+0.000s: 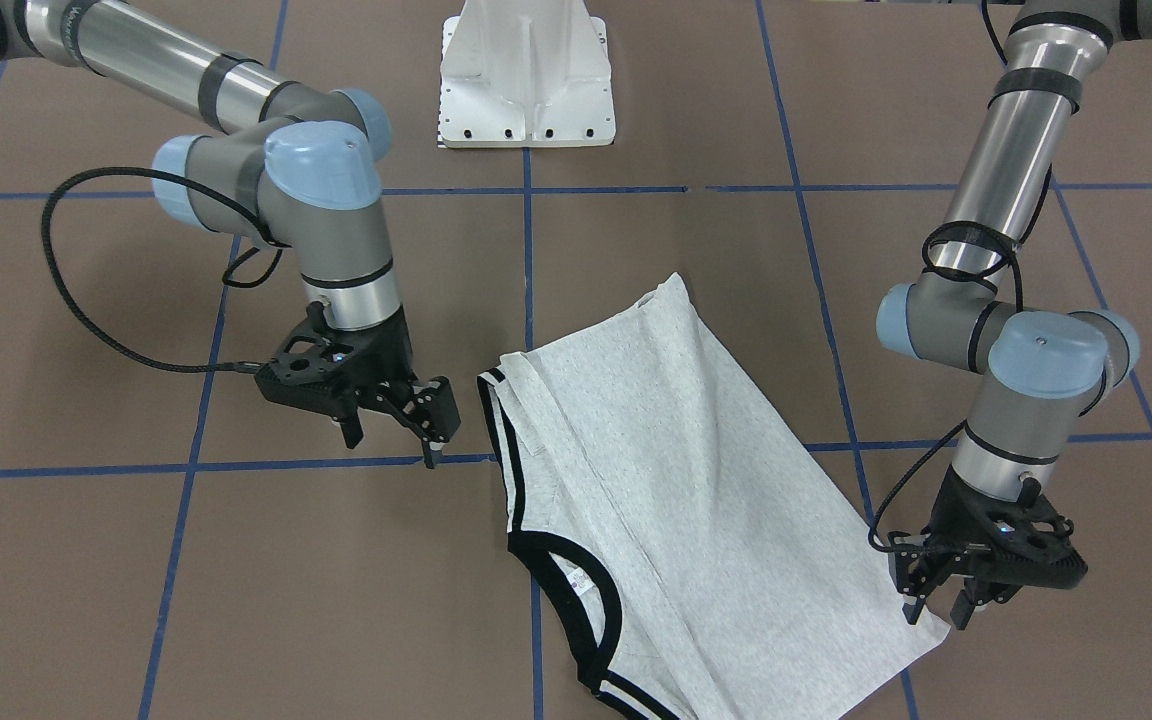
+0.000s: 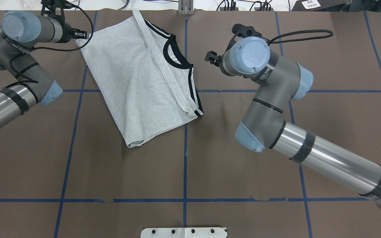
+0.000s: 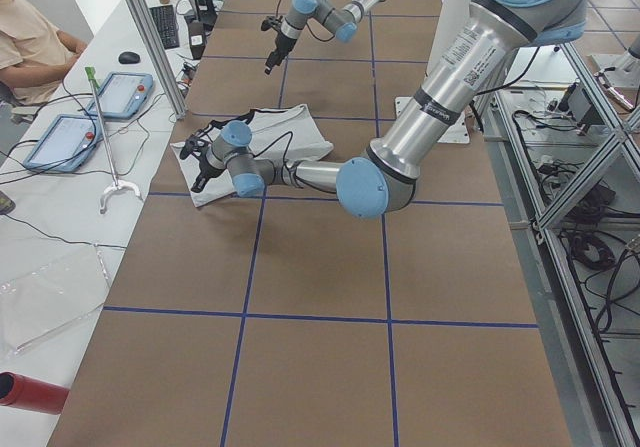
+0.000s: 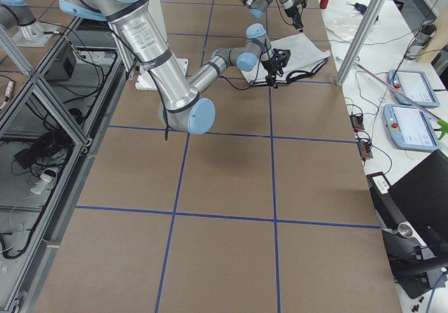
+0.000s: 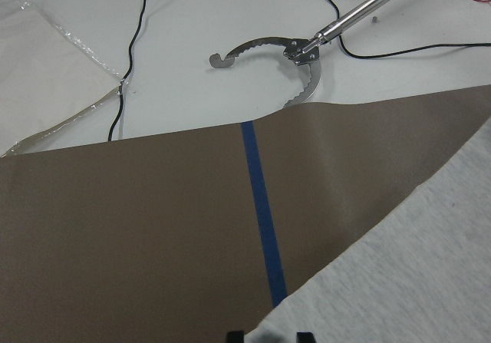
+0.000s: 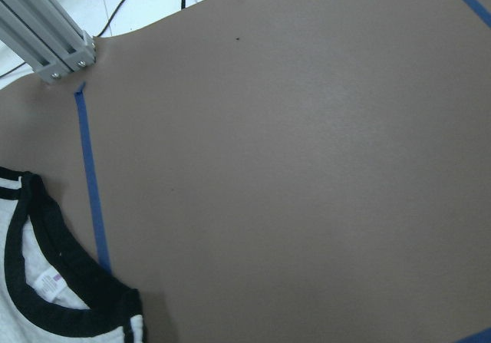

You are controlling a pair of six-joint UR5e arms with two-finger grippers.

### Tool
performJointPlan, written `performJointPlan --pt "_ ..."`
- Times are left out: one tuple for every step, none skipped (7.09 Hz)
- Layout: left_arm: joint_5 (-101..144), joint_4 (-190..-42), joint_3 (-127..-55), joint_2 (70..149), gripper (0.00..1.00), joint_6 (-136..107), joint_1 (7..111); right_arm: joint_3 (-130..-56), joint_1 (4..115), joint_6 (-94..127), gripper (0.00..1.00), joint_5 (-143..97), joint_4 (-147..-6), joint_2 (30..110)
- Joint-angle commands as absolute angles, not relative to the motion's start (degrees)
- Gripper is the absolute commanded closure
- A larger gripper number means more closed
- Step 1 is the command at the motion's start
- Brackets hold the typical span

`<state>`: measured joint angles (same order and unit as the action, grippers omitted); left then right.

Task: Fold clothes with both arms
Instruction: 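Move the right gripper down to the shirt's collar edge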

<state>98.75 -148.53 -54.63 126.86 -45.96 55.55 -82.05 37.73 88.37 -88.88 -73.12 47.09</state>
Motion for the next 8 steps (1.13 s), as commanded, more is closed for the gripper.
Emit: performJointPlan --pt "101.0 -148.5 -58.3 125.9 0.00 -46.1 55.6 -64.1 36.2 90.9 0.00 -85.0 -71.2 33.2" --pt "102.6 -148.6 -59.8 124.8 0.00 -46.7 55.6 -57.2 35.4 90.7 0.00 -83.0 -64.3 31.5" --pt "102.7 -148.9 -61.4 123.4 0.00 -46.7 55.6 -53.6 34.5 90.4 0.00 -81.8 -61.2 30.9" --pt "102.6 -149.1 -61.5 123.1 0.00 -47.1 55.5 -53.4 33.8 90.4 0.02 -81.4 -61.3 31.0" --pt "102.6 -149.1 -61.5 123.1 0.00 -47.1 55.5 -53.4 32.7 90.2 0.03 -80.3 -61.3 31.5" --pt "102.6 -149.1 -61.5 123.1 0.00 -47.1 55.5 -53.3 32.0 90.2 0.14 -80.1 -61.3 31.5" --pt "102.6 -149.1 -61.5 123.1 0.00 -47.1 55.5 -53.3 31.8 90.2 0.34 -80.1 -61.3 31.4" --pt "102.6 -149.1 -61.5 123.1 0.00 -47.1 55.5 -53.3 31.7 90.2 0.37 -80.1 -61.3 31.6"
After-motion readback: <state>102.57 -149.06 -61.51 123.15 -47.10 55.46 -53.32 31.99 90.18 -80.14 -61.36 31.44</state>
